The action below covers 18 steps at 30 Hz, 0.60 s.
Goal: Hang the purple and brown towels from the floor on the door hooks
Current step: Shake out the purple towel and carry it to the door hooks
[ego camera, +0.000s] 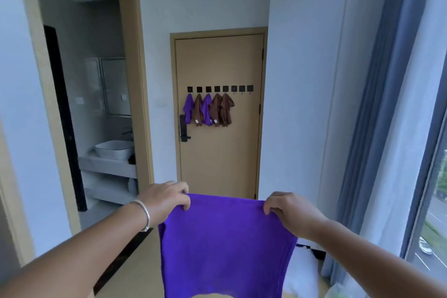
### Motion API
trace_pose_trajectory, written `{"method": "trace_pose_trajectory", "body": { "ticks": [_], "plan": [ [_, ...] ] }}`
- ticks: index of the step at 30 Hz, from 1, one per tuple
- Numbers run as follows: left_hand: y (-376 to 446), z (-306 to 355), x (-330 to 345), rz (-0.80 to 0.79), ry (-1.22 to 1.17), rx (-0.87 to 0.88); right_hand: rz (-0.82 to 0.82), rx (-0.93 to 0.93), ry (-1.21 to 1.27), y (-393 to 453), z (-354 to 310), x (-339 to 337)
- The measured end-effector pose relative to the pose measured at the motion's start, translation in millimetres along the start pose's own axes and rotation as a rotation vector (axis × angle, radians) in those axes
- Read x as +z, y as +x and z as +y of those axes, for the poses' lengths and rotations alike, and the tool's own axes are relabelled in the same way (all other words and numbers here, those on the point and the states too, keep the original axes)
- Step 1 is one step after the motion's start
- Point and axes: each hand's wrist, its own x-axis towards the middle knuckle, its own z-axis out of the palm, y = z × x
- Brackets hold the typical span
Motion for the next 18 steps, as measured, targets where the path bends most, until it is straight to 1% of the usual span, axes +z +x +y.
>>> {"method": "trace_pose_trajectory", "body": {
  "ticks": [5,9,14,18],
  "plan": [
    [25,-40,24,-0.029,-0.007,0.020,0.010,-0.073,-0.047,58,7,9],
    [49,-84,49,-0.030,-0.015,0.042,0.063,-0.088,-0.041,110,11,24],
    [84,-141,62,0.092,-0.091,-0.008,0.094,-0.083,-0.064,174,17,34],
    [116,-177,63,0.154,-0.076,-0.026,0.140,-0.080,-0.087,219,22,34]
  ]
}}
